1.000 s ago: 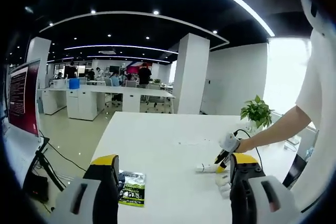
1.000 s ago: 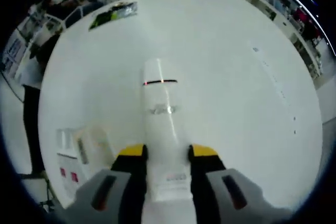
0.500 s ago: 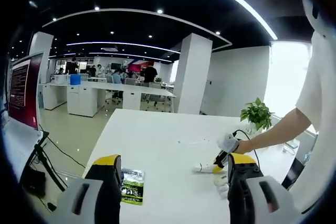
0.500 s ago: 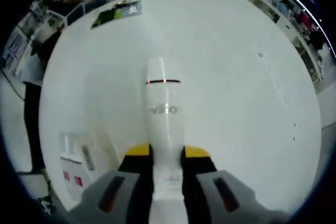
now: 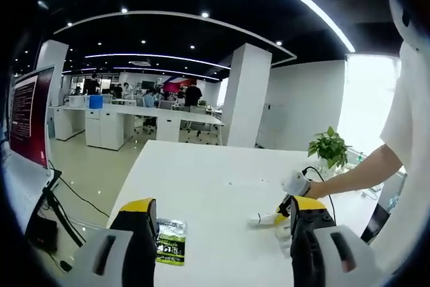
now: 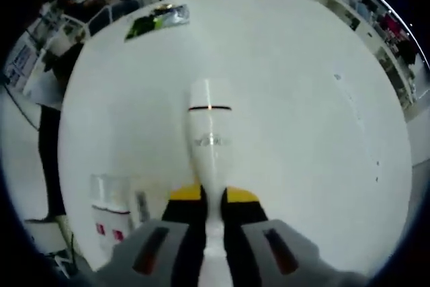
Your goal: Arrange the skincare products in the storage area until every visible bottle or jar stands upright without overlapping.
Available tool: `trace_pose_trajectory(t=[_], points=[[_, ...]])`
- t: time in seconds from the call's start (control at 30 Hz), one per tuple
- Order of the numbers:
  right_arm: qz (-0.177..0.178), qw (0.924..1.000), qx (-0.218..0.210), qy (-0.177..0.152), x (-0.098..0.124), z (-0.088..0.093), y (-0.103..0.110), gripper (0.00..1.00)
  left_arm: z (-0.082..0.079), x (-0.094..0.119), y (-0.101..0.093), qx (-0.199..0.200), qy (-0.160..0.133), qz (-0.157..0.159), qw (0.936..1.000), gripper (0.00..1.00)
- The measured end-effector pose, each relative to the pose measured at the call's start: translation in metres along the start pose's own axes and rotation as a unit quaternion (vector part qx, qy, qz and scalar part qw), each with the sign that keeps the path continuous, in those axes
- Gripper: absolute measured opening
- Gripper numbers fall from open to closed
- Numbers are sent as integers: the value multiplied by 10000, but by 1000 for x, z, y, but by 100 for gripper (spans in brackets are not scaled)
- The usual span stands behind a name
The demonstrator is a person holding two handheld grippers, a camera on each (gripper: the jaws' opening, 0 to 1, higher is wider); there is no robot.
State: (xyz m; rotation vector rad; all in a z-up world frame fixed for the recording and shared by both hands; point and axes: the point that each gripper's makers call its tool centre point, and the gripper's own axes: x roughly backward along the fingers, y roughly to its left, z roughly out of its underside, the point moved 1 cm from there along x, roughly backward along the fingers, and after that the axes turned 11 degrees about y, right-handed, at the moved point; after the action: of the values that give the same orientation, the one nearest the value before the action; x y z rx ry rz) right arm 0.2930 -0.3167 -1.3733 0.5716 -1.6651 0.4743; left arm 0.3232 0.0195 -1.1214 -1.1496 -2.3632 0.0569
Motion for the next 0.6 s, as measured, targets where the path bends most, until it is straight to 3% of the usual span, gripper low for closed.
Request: trace_pose_trajectory(t=[0.33,0.57,0.6], points=[[32,10000,44,-7,3,-4,6,3,-10,4,-2,-158,-87,6,9998,84],[149,9997,201,52,-5,0,2,6,3,6,1,-18,-7,-8,10000,83],[129,9999,34,-109,-2,-4,1,6,3,6,1,-22,8,-6,10000,83]])
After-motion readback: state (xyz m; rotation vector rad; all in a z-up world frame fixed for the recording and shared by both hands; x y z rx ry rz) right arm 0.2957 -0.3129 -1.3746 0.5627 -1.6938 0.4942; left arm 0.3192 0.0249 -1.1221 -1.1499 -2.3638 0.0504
